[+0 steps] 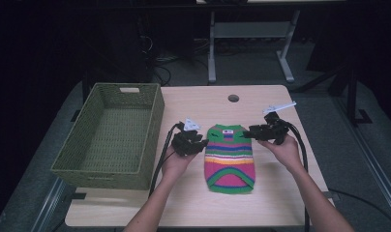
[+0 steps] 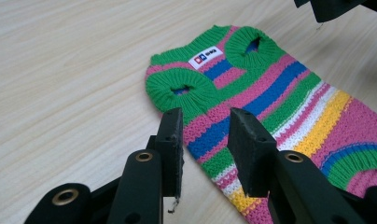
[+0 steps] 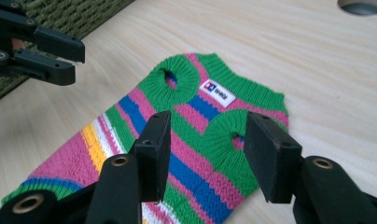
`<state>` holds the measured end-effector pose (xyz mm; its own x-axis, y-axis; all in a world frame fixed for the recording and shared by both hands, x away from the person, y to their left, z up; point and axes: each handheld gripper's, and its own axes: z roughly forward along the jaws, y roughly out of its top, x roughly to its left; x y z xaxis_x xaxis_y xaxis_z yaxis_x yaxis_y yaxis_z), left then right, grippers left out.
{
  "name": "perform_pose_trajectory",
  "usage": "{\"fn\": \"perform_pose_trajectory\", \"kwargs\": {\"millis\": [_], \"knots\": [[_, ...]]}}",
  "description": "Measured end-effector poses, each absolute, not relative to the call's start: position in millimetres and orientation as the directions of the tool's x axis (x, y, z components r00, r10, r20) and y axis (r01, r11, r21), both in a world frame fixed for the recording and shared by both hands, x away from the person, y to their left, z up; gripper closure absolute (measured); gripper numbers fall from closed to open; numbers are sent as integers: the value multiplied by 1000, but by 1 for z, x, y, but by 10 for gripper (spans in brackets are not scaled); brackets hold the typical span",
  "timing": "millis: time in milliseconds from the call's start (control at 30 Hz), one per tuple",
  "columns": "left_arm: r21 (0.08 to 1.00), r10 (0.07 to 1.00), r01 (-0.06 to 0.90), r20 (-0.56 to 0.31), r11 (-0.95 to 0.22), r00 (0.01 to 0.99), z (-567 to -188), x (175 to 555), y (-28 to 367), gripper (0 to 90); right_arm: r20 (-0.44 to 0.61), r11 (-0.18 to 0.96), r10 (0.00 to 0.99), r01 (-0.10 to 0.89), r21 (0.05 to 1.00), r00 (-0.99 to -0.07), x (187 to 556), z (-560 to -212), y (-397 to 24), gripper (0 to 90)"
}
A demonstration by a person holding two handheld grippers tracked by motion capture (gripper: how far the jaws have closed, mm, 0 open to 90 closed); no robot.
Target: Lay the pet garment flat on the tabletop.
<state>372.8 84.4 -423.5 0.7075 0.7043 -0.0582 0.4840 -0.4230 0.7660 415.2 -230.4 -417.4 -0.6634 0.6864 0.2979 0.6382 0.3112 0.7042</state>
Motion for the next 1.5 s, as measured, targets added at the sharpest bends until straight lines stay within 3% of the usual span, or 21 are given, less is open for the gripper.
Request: {"fn": "perform_pose_trajectory", "kwargs": {"millis": [567,1033,1167,1500], "knots": [[771,680,483,-89,-416,728,-424,366,85,628,321,331,654,641,692,-685,409,-427,-238,504],[789,661,483,-133,-380,738,-424,359,97,514,357,342,601,634,694,-715,395,-430,-260,441],[789,666,485,-134,-376,734,-425,357,98,439,359,344,598,634,693,-717,393,-430,-262,430],[778,658,495,-143,-387,739,-427,354,97,377,369,339,583,629,700,-724,385,-429,-270,389]]}}
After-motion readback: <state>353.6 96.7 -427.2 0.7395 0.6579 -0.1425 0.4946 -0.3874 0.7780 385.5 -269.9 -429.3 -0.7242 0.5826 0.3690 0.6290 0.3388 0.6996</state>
